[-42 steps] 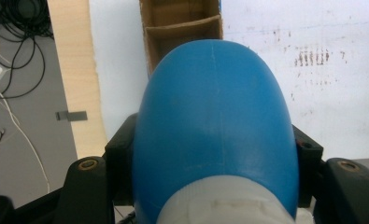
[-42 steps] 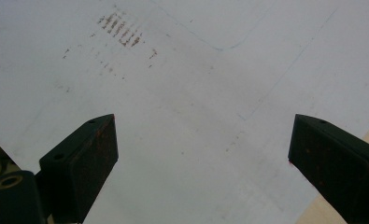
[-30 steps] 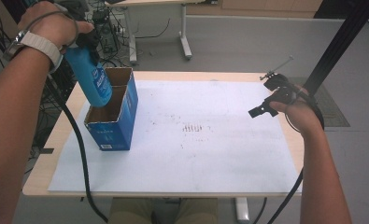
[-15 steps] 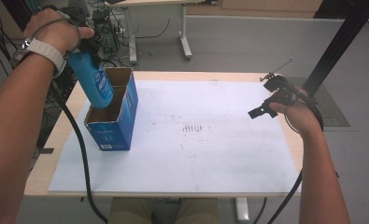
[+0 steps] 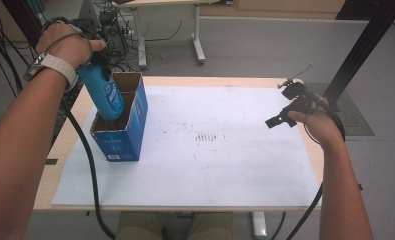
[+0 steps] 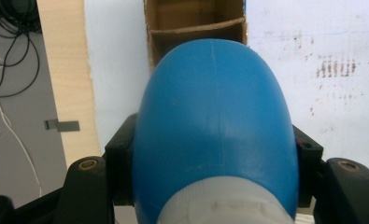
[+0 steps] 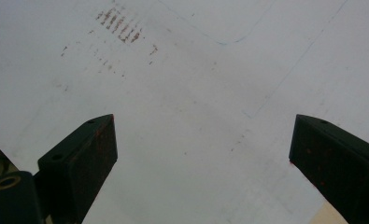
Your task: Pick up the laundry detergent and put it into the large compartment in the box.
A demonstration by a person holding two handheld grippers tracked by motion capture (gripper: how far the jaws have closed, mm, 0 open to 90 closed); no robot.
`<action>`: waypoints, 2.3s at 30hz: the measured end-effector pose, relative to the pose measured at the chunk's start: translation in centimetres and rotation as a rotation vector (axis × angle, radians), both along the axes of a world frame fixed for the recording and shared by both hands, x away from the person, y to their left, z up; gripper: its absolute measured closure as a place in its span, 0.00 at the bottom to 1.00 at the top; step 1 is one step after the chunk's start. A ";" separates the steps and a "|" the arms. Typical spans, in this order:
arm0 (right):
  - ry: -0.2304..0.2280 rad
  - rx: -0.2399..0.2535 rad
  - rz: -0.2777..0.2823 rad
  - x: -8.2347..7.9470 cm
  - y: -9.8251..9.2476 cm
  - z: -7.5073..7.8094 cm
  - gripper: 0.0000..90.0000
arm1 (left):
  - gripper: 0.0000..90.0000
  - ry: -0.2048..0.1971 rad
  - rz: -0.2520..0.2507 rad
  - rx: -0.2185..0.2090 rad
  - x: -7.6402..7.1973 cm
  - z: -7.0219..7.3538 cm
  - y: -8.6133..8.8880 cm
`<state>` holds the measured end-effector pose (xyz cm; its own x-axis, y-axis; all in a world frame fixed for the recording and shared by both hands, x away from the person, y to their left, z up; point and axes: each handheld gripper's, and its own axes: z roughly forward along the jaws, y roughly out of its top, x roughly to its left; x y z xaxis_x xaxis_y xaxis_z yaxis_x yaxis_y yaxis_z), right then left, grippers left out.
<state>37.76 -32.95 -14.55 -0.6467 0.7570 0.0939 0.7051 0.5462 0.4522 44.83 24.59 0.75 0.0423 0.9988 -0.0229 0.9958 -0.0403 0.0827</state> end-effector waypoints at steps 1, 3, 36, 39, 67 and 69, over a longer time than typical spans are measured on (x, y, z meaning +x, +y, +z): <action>0.000 -0.001 0.002 0.0 0.0 -0.1 0.08 | 0.42 -0.006 -0.002 0.003 -0.1 -0.1 0.0; 0.000 -0.001 0.006 0.1 0.1 -0.2 0.09 | 0.42 -0.001 -0.002 0.005 0.1 -0.5 -0.1; 0.011 0.008 0.001 0.1 -0.2 -1.1 0.08 | 0.42 0.012 -0.017 0.000 1.0 -6.4 -0.3; 0.015 0.010 -0.001 0.1 -0.3 -1.2 0.08 | 0.42 0.012 -0.018 0.003 1.1 -6.8 -0.2; 0.031 0.016 -0.009 0.3 -0.3 -2.2 0.08 | 0.42 -0.010 -0.043 0.008 1.3 -11.2 -0.7; 0.032 0.016 -0.008 0.3 -0.3 -2.2 0.08 | 0.42 -0.003 -0.046 0.010 1.4 -11.5 -0.7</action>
